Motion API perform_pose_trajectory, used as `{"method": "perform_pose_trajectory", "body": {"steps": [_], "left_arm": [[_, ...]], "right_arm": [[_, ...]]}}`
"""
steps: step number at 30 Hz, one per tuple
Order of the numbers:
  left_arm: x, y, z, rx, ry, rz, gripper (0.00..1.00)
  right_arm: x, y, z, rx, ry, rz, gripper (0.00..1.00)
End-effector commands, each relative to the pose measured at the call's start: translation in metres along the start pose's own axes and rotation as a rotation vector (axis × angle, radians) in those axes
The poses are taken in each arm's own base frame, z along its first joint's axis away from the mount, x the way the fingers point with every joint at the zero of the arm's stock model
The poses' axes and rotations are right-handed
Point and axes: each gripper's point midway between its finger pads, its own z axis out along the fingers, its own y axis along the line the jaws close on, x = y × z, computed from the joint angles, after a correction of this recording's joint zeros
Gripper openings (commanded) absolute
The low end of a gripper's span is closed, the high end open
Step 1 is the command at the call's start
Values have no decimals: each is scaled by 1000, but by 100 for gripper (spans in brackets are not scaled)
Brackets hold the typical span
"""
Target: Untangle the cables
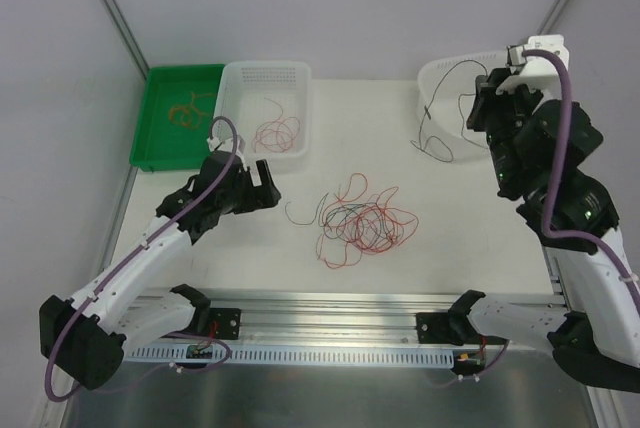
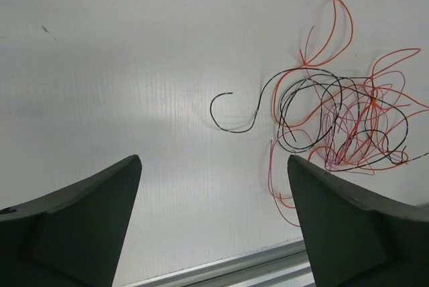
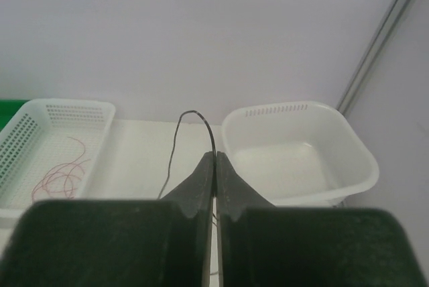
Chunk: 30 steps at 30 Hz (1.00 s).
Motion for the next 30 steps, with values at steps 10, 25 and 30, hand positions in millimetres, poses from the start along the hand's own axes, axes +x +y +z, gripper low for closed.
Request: {"method": "perform_pose_trajectory", "body": {"steps": [10, 25, 30], "left_arm": [[-7, 15, -29, 26, 56, 154, 99], [7, 43, -16, -35, 109, 112, 99], [-1, 47, -17, -32, 95, 63, 99]], "right_arm": [[19, -51, 109, 170, 62, 131, 1], [111, -119, 263, 269, 117, 141, 3], [170, -135, 292, 340, 193, 141, 17]]}}
